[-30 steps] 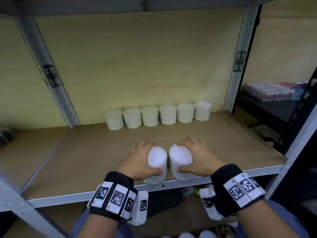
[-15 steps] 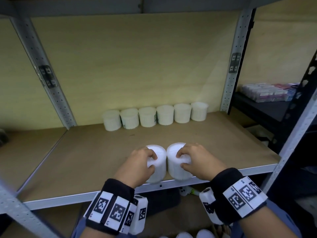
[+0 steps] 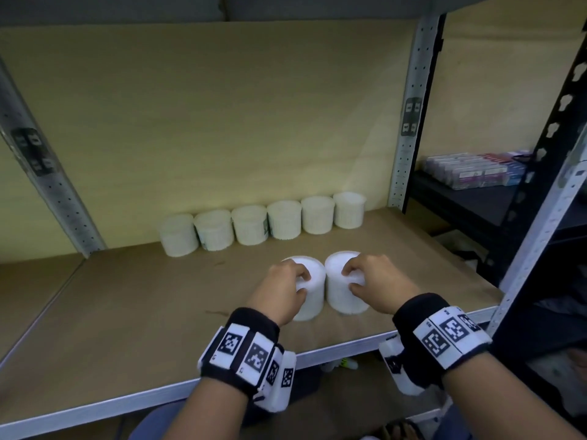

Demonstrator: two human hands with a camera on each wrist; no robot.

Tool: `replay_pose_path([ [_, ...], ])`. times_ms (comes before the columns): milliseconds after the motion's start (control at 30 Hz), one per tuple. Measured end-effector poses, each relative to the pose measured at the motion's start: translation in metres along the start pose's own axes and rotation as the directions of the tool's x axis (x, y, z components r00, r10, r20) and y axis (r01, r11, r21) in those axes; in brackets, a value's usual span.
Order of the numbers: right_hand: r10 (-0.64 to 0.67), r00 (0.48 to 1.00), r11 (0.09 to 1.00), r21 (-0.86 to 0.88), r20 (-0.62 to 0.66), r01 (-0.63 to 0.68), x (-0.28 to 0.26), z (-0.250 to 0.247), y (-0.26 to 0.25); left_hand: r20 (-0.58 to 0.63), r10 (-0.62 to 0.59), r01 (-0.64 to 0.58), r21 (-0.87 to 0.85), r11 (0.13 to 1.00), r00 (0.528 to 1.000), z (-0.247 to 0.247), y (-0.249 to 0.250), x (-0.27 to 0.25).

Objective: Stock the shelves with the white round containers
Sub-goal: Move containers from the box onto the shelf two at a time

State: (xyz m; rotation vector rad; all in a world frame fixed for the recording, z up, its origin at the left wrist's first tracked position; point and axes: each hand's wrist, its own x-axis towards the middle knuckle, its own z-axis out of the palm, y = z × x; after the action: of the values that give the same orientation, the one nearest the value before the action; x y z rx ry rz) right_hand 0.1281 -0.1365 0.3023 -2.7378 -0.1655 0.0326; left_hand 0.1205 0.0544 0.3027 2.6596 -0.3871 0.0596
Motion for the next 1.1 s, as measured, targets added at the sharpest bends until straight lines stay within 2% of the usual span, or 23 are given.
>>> replay_pose_path([
  [200, 0.080, 0.997, 0.997, -0.005, -0.008, -0.080, 0.039, -0.012, 0.030, 0.019, 0.033, -0.033, 0.003, 0.999, 0.999, 0.016, 0.014, 0.053],
  [600, 0.100, 0.990, 0.991, -0.078, -0.100, -0.108, 0.118, -0.024, 0.070, 0.014, 0.015, -0.015, 0.007, 1.000, 1.000, 0.041, 0.022, 0.153],
  [733, 0.104, 0.988, 0.991, -0.067, -0.112, -0.112, 0.140, -0.024, 0.079, -0.003, 0.014, -0.014, -0.013, 1.000, 1.000, 0.050, 0.018, 0.176],
  [1100, 0.084, 0.982, 0.994, -0.060, -0.169, -0.095, 0.163, -0.021, 0.086, -0.064, 0.051, -0.050, 0.017, 0.999, 0.997, 0.061, 0.015, 0.194],
])
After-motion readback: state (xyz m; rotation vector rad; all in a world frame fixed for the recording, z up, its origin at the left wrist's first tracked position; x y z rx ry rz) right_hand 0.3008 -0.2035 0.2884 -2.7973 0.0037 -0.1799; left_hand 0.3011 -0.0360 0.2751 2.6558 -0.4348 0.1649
